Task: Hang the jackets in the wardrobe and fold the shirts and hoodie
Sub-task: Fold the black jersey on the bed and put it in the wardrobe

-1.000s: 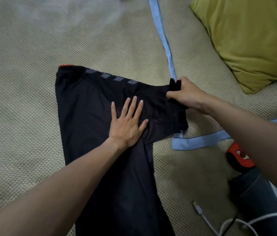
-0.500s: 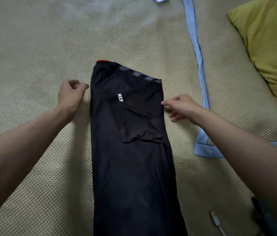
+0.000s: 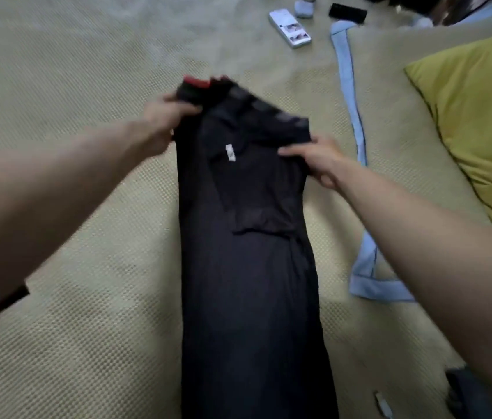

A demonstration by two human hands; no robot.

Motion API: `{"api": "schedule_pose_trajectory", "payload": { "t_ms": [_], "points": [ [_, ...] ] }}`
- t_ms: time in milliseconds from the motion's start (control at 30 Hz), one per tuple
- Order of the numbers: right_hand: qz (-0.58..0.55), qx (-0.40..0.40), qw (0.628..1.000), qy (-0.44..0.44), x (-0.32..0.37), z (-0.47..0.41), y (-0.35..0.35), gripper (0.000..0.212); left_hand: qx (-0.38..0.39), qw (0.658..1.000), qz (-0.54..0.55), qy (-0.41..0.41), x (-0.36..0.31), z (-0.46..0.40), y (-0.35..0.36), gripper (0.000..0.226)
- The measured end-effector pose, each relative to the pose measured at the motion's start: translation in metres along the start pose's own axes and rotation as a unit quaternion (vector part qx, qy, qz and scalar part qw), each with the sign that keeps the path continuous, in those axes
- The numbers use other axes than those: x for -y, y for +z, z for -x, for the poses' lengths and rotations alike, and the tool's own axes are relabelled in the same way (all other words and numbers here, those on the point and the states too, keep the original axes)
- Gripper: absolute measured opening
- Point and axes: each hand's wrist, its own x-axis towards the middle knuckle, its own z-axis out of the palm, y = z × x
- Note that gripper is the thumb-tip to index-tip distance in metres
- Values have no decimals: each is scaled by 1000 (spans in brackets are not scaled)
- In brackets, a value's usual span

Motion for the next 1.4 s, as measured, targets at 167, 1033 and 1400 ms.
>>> {"api": "schedule_pose_trajectory", "payload": {
  "t_ms": [167,1033,1400],
  "points": [
    [104,-8,986,-129,74,14,-19,50,45,995,-39,76,-60,29,-26,47],
    [528,99,838,-102,-65,120,12,76,120,831,-531,111,132,158,-20,72],
    [580,184,777,-162,-19,188,-17,21,203,878,-402,159,72,198,-30,15]
  ]
}}
